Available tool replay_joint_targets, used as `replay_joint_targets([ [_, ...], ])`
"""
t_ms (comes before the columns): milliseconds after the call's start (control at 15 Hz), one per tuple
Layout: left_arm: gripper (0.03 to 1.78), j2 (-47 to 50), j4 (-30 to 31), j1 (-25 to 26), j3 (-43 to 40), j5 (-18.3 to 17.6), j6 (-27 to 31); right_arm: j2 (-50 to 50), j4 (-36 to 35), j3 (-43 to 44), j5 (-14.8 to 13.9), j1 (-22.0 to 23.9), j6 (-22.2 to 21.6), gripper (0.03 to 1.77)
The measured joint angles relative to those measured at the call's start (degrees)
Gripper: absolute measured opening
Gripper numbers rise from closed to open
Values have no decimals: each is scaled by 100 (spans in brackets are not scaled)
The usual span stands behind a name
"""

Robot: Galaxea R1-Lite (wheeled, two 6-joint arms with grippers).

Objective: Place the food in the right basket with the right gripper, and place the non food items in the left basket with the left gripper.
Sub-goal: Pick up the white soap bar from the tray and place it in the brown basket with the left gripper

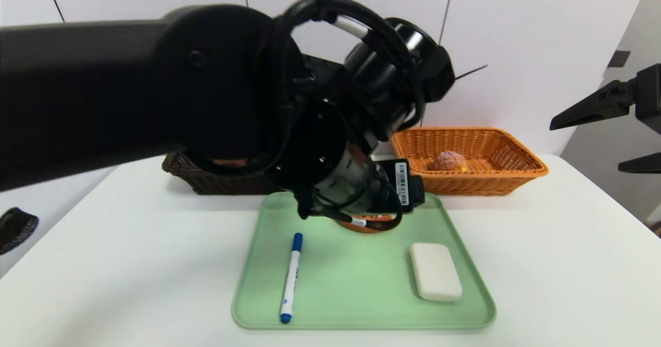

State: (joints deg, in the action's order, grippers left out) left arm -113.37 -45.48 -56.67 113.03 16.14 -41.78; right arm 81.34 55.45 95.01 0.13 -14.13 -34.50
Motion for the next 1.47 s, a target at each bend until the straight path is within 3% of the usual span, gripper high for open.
replay_joint_targets([
  [267,169,-413,433,-429,0,629,-1,-55,-11,-249,-2,-1,-1,170],
  [467,169,-696,728,-575,1,845,9,-102,-22,-424,5,0,-91,170],
  [1200,169,-1303,1095,-967,54,834,11,-101,-44,-750,0,2,-107,170],
  [1467,169,-1449,1225,-991,52,623,-69,-107,-105,-835,2,10,-105,170],
])
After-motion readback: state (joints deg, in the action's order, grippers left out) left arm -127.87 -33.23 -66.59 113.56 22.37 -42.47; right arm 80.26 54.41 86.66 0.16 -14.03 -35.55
